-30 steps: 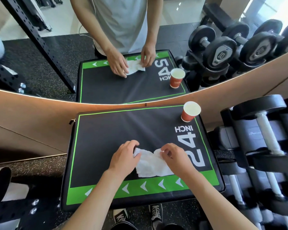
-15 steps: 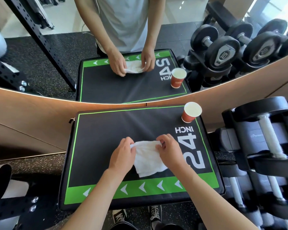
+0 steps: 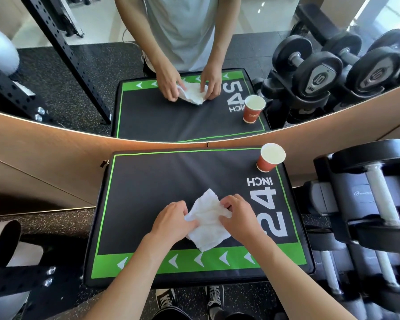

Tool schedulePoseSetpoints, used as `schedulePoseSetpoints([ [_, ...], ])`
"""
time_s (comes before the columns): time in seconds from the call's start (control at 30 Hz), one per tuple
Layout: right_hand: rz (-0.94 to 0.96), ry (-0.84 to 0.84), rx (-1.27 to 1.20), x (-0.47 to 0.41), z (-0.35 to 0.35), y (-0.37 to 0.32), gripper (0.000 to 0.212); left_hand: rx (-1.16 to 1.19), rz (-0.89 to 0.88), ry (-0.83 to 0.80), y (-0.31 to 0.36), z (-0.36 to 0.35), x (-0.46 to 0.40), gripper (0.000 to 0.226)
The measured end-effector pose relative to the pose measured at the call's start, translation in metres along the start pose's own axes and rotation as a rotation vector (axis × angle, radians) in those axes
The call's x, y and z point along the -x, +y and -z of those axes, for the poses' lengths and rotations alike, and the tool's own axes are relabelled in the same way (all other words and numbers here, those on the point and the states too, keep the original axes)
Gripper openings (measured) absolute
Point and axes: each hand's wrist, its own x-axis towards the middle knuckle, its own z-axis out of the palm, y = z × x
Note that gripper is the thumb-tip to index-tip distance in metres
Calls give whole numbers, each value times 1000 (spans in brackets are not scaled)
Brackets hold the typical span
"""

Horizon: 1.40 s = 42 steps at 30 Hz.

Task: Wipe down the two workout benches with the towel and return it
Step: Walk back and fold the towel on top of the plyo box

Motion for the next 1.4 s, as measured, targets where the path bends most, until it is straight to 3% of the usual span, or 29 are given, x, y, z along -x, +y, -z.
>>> schedulePoseSetpoints([
  [0.2, 109, -22, 19, -14, -1, -14, 35, 43, 22, 25, -3, -4, 7, 41],
  [0.4, 337, -46, 179, -37, -14, -36, 44, 55, 94, 281, -20, -12, 26, 43],
  [0.53, 438, -1, 313, -35, -18, -47, 43, 56, 117, 322, -28, -20, 34, 40],
  [0.63, 444, 97, 295, -15, -20, -45, 31, 40, 22, 401, -29, -19, 33, 34],
  [0.7, 418, 103, 263, 1, -24, -41, 26, -39, -77, 442, -27, -17, 28, 44],
  [0.93, 358, -38, 278, 28, -14, -9, 31, -266, -482, 238, -17, -17, 10, 39],
  [1.03, 312, -52, 275, 29, 2, 6, 47, -318, -452, 156, -13, -34, 16, 47],
  [1.17, 277, -141, 374, 27, 12, 9, 65, -416, -342, 227, -5, -54, 26, 58],
  [1.23, 256, -107, 360, 28, 10, 4, 57, -431, -315, 247, -2, -58, 27, 60],
  [1.33, 277, -29, 322, 30, 2, -4, 38, -392, -410, 242, -5, -58, 23, 55],
  [1.4, 323, -49, 316, 31, -4, -3, 44, -394, -439, 181, -15, -56, 17, 60],
])
